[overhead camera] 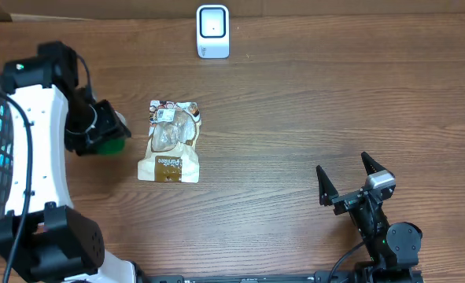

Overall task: Scan the item barcode
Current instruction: 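Carry the jar out and place it right of the mushroom bag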

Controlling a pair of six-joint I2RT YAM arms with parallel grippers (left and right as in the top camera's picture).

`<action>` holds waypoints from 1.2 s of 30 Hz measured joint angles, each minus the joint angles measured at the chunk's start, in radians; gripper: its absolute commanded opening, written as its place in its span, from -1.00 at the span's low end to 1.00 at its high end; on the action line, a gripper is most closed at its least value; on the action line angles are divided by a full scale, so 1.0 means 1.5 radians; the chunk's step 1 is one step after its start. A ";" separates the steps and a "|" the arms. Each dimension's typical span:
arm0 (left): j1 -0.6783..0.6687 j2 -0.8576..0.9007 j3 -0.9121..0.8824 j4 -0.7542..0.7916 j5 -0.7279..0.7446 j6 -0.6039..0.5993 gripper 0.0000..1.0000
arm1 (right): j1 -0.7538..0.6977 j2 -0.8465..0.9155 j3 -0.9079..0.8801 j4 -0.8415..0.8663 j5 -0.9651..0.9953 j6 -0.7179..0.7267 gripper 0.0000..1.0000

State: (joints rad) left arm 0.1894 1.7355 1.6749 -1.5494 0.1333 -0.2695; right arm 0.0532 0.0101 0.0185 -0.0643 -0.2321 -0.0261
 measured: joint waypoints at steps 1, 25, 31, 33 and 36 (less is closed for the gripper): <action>-0.001 0.000 -0.024 0.015 0.013 0.003 -0.85 | 0.000 0.000 0.000 0.000 0.000 0.000 1.00; -0.342 0.003 -0.332 0.474 0.323 -0.604 -0.56 | 0.000 0.000 0.000 -0.001 0.000 0.000 1.00; -0.390 0.003 -0.332 0.475 0.312 -0.742 -0.53 | 0.000 0.000 0.000 0.000 0.000 0.000 0.99; -0.393 0.003 -0.332 0.475 0.303 -0.773 -0.40 | 0.000 0.000 0.000 -0.001 0.000 0.000 1.00; -0.393 0.003 -0.332 0.475 0.284 -0.819 0.23 | 0.000 0.000 0.000 -0.001 0.000 0.000 1.00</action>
State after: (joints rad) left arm -0.3996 1.7397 1.1767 -0.8375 0.5598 -1.4979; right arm 0.0528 0.0101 0.0185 -0.0650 -0.2321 -0.0265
